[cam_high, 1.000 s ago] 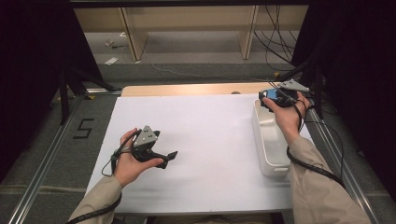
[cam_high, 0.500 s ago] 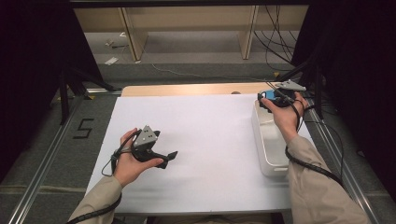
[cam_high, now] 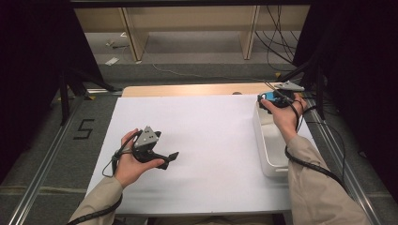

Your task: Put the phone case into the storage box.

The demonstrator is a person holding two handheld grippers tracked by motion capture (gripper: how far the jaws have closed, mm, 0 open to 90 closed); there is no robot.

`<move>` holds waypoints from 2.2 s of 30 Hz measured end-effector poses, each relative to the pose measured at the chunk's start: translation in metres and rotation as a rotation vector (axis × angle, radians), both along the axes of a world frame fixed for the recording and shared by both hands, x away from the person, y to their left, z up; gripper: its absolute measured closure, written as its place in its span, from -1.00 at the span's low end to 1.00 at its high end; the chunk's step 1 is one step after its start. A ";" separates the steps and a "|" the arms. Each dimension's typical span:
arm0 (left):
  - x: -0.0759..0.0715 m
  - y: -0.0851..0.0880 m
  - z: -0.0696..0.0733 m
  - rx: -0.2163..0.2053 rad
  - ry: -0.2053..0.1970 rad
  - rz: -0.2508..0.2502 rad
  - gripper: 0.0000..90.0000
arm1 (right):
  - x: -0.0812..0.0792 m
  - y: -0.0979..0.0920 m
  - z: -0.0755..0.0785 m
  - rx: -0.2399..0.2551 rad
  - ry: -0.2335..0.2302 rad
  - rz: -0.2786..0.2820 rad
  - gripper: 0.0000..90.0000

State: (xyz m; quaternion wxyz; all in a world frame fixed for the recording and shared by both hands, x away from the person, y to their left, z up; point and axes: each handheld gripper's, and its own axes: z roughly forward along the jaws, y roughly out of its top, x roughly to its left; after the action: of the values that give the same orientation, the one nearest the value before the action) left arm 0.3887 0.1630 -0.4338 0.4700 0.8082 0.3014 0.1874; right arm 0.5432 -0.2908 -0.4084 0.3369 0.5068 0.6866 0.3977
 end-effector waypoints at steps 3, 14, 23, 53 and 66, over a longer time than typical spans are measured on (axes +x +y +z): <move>0.000 0.000 0.000 0.000 0.000 0.000 -1.00 | 0.000 0.000 -0.001 0.004 0.004 -0.003 -0.61; 0.000 0.000 0.000 0.000 0.001 -0.001 -1.00 | 0.005 -0.001 -0.004 0.016 0.004 -0.013 -0.61; 0.000 0.000 0.000 -0.001 0.001 -0.001 -1.00 | 0.007 -0.001 -0.006 0.025 -0.005 -0.025 -0.61; 0.000 -0.001 -0.001 0.002 0.003 -0.005 -1.00 | 0.012 0.001 -0.007 0.011 -0.015 -0.049 -0.65; 0.000 -0.001 -0.001 0.002 0.003 -0.005 -1.00 | 0.017 0.002 -0.011 -0.005 -0.007 -0.030 -0.86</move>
State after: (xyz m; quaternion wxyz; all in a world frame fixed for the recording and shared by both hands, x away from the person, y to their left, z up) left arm 0.3888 0.1622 -0.4347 0.4690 0.8097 0.3000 0.1854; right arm 0.5604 -0.2888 -0.4189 0.3464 0.5150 0.6786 0.3928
